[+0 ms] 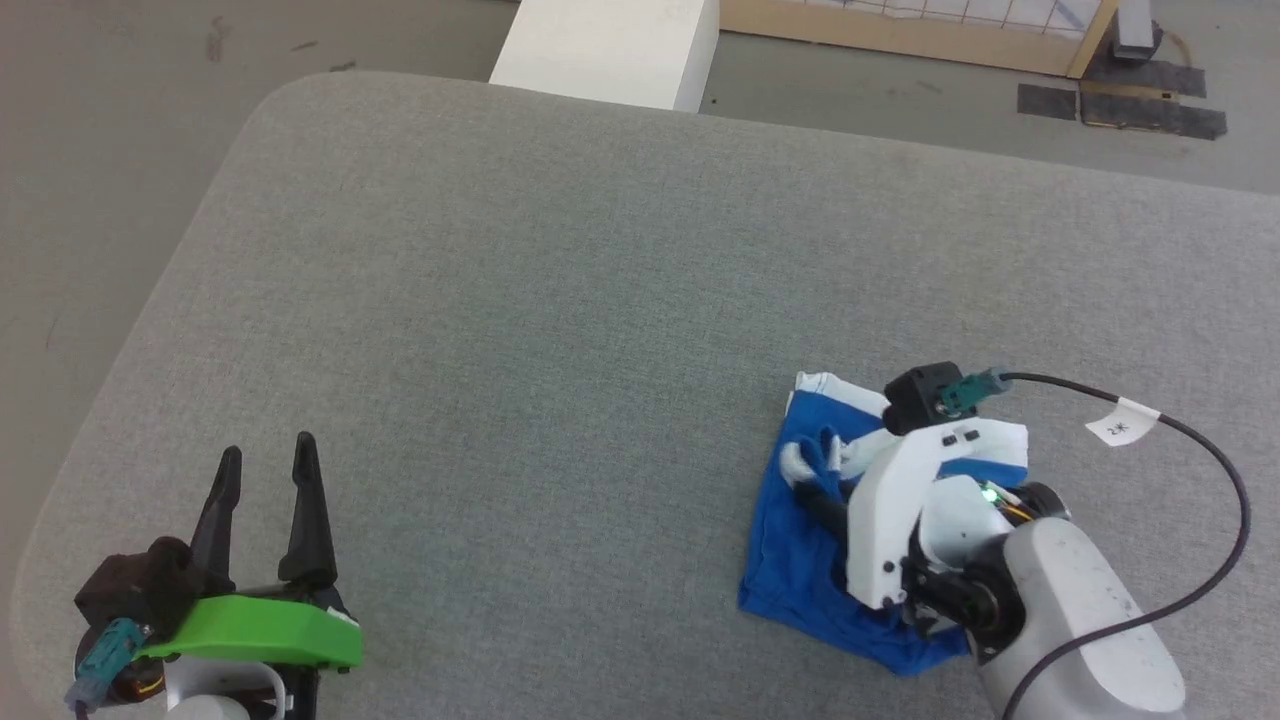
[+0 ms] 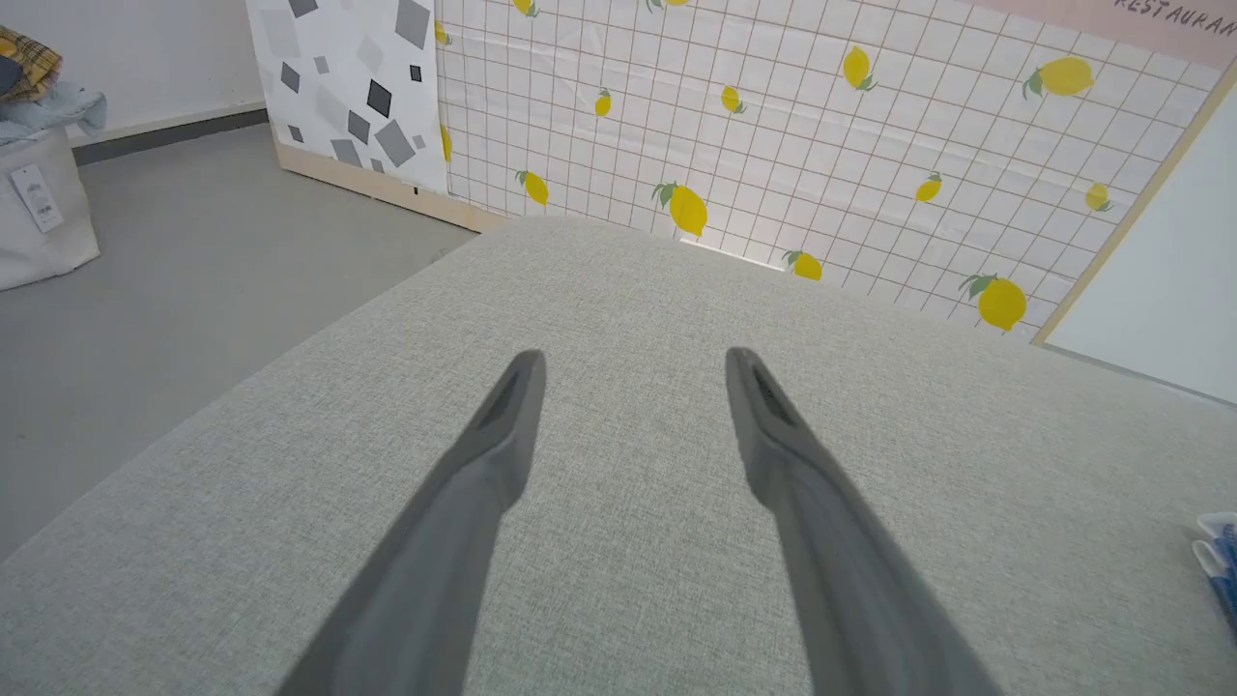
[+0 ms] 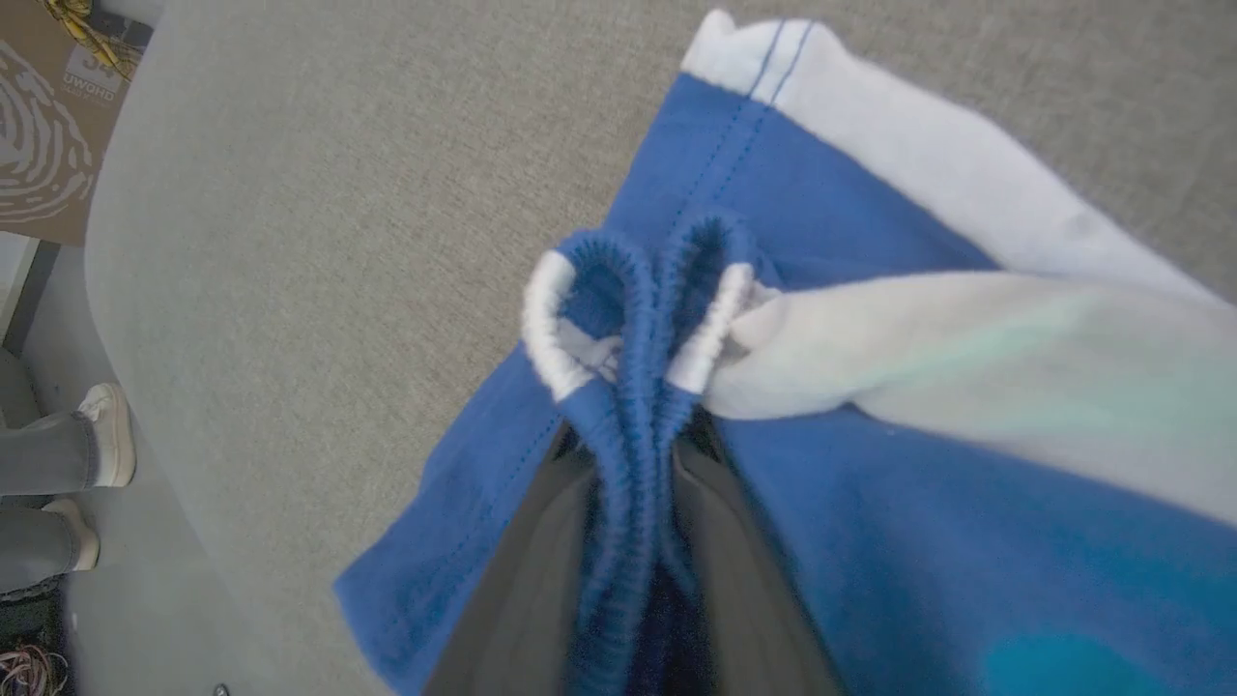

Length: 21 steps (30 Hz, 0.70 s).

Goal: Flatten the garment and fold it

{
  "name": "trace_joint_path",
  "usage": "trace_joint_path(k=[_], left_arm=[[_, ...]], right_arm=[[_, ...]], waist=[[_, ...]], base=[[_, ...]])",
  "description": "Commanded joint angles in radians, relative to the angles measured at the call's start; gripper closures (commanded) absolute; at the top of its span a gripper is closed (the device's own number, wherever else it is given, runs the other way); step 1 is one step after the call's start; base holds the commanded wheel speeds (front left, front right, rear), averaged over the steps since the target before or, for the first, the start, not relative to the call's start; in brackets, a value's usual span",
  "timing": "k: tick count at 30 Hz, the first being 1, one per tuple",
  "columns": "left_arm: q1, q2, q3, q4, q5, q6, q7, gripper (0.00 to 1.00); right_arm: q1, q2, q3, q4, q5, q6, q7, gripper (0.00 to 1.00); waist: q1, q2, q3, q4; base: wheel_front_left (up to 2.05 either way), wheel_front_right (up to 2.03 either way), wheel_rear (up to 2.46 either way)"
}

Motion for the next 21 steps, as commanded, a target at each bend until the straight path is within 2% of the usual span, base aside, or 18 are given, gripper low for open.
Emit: trace_joint_path(k=[1,8,13,17,19,21], left_arm=[[-0.014,-0.004,0.003,0.002,-0.003,-0.007,-0.004,0.0],[0.008,0.0,0.01,-0.001,0.003,-0.007,-0.004,0.0],[0.02,0.003,0.006,-0.009,0.011,-0.007,-0.004,0.0],[0.025,0.003,0.006,-0.012,0.013,-0.007,-0.004,0.0],[0.028,0.001,0.003,-0.016,0.016,-0.007,-0.004,0.0],[0.028,0.001,-0.004,-0.016,0.018,-0.007,-0.004,0.0]], right_arm=[[-0.017,0.001,0.02,0.01,0.015,-0.002,-0.019,0.0],[-0.045,0.001,0.127,-0.118,0.093,-0.002,-0.052,0.0],[-0.009,0.001,0.095,-0.26,0.057,-0.002,-0.027,0.0],[0.05,0.001,-0.002,-0.388,-0.036,-0.002,0.011,0.0],[0.109,0.001,-0.1,-0.463,-0.152,-0.002,0.052,0.0],[0.147,0.001,-0.136,-0.491,-0.254,-0.002,0.089,0.0]], waist=[[0.0,0.0,-0.003,-0.006],[0.0,0.0,-0.038,-0.065],[0.0,0.0,-0.07,-0.115],[0.0,0.0,-0.084,-0.146],[0.0,0.0,-0.087,-0.162],[0.0,0.0,-0.084,-0.165]], base=[[0.0,0.0,0.0],[0.0,0.0,0.0],[0.0,0.0,0.0],[0.0,0.0,0.0],[0.0,0.0,0.0],[0.0,0.0,0.0]])
